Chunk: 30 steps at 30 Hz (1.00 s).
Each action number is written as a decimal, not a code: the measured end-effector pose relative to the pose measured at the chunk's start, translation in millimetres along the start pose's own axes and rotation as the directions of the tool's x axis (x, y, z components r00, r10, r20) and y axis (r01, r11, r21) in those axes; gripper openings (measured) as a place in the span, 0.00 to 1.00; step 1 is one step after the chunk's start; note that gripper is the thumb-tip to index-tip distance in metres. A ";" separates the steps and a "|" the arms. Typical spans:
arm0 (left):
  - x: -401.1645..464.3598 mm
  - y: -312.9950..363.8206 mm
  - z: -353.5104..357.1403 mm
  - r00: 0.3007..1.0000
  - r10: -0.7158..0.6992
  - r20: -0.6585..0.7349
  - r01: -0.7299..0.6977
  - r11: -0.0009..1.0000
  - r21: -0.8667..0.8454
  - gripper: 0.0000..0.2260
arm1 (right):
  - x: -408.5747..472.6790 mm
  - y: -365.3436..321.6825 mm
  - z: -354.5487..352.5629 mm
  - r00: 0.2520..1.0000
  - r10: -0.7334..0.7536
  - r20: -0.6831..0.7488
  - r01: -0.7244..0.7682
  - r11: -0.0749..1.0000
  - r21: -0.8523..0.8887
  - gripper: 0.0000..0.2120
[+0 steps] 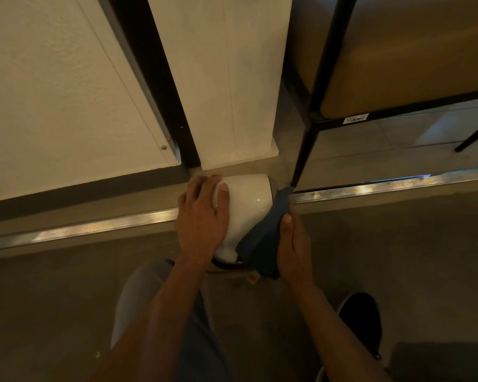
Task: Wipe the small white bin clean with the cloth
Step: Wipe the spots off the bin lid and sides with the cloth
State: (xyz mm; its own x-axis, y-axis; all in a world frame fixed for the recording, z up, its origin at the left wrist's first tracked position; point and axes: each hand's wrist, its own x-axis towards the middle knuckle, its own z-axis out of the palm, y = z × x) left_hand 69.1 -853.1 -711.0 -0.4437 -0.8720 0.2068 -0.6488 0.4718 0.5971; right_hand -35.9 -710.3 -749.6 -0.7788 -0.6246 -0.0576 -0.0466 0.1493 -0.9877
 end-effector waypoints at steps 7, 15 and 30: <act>4.7 -0.7 -2.5 1.000 0.019 0.018 -0.019 1.000 -0.004 0.25 | -2.5 -1.8 5.9 0.996 0.027 -0.087 -0.027 1.000 0.003 0.25; 26.5 -6.5 -9.1 0.978 0.134 0.159 -0.145 0.988 0.059 0.21 | 3.4 -1.7 2.2 0.997 0.042 -0.062 -0.042 0.999 -0.005 0.29; 29.3 -9.6 -6.8 0.981 0.159 0.107 -0.162 0.986 0.021 0.22 | 67.7 -43.8 6.6 0.976 0.144 0.163 -0.151 0.988 0.028 0.20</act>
State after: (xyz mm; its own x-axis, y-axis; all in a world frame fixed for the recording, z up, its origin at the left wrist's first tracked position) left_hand 66.6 -884.2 -705.5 -0.6053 -0.7665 0.2148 -0.5807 0.6098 0.5393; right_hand -82.4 -764.1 -711.2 -0.6653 -0.7128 -0.2222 0.0889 0.2199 -0.9715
